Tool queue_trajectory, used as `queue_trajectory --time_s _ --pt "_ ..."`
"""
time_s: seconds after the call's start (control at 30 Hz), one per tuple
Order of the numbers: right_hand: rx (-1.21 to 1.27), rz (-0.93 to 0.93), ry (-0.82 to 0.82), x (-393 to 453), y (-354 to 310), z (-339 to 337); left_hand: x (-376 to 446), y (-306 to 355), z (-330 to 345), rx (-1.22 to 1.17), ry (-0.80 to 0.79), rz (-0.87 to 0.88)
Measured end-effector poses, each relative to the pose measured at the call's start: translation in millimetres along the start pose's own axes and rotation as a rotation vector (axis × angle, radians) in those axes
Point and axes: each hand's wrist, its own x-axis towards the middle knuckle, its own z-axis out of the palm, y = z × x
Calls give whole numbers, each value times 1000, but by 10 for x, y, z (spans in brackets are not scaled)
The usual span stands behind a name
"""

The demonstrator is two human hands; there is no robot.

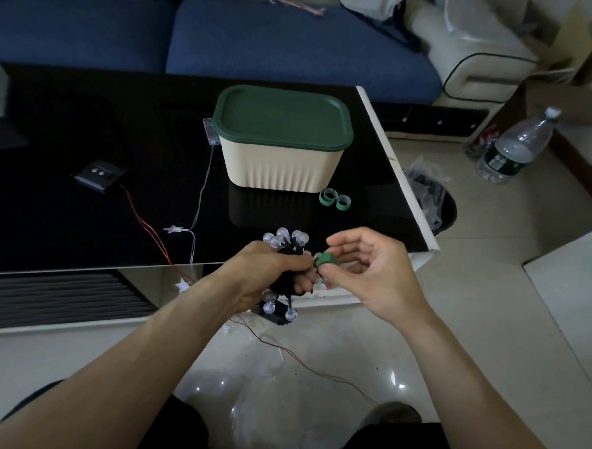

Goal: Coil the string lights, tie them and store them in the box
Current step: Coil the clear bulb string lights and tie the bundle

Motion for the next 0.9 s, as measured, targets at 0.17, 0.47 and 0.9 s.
queue_trajectory --time_s 0.17,0.47,0.9 --pt "-161 -44 -62 -47 -24 21 -33 18 23 32 -104 19" --pt "-118 39 -52 -14 32 61 -7 -14 -19 57 -119 -18" --pt "0 23 -11 -15 22 38 -5 17 -5 -221 -54 -21"
